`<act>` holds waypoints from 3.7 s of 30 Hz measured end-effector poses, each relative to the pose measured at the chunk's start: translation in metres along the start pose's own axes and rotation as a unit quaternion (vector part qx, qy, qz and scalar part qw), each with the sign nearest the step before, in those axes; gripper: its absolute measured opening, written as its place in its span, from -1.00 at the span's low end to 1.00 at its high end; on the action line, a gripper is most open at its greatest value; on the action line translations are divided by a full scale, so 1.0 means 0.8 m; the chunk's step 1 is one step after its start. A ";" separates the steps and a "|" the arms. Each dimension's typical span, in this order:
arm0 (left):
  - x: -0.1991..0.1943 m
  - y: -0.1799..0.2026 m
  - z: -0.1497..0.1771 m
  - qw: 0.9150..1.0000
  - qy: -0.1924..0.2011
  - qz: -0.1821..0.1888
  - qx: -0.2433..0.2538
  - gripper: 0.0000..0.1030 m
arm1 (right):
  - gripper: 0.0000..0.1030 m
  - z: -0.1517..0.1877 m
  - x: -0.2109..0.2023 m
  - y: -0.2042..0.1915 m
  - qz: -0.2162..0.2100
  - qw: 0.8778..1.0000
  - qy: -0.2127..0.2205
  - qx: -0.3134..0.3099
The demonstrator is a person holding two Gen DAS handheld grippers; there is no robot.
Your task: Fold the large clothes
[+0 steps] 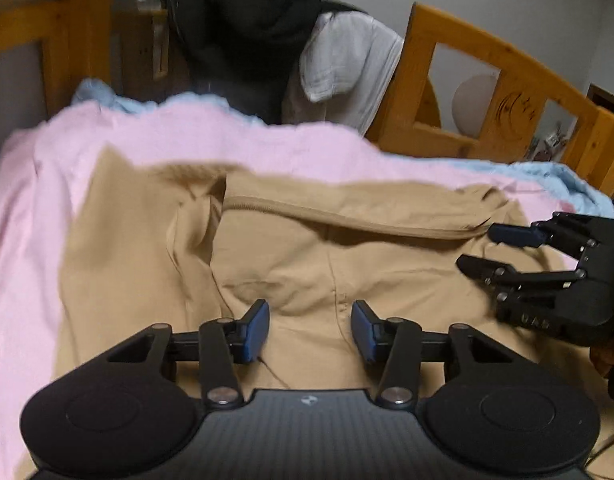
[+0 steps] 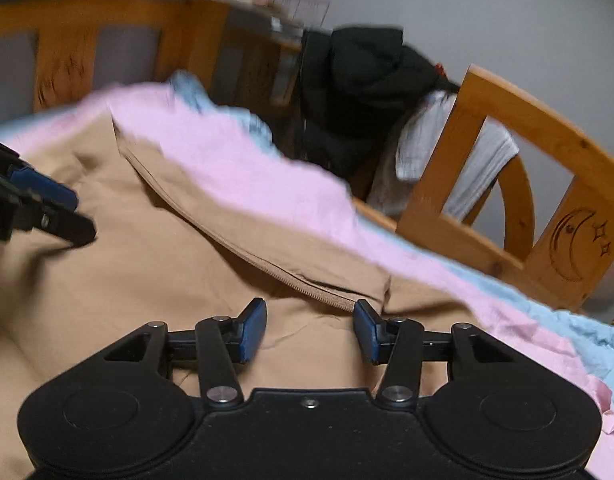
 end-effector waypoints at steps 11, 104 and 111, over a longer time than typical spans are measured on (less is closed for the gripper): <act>-0.034 -0.006 0.026 1.000 -0.002 0.010 -0.001 0.25 | 0.23 0.014 -0.052 -0.020 -0.030 1.000 -0.002 0.004; -0.319 0.096 0.251 0.974 0.041 -0.033 0.222 0.22 | -0.76 0.192 -0.391 -0.111 0.032 0.994 0.075 0.077; -0.365 0.026 0.258 0.960 0.079 -0.125 0.236 0.13 | -0.76 0.188 -0.395 -0.106 0.037 0.992 0.088 0.084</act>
Point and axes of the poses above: each gripper's, at about its wrist camera, not at the fingertips, and x roughly the way its jaws point, y to its right, z to its underside, the point moved 5 cm from there along x, roughly the way its jaws point, and after that the axes turned 8 degrees about -z, right-handed, at the moved point
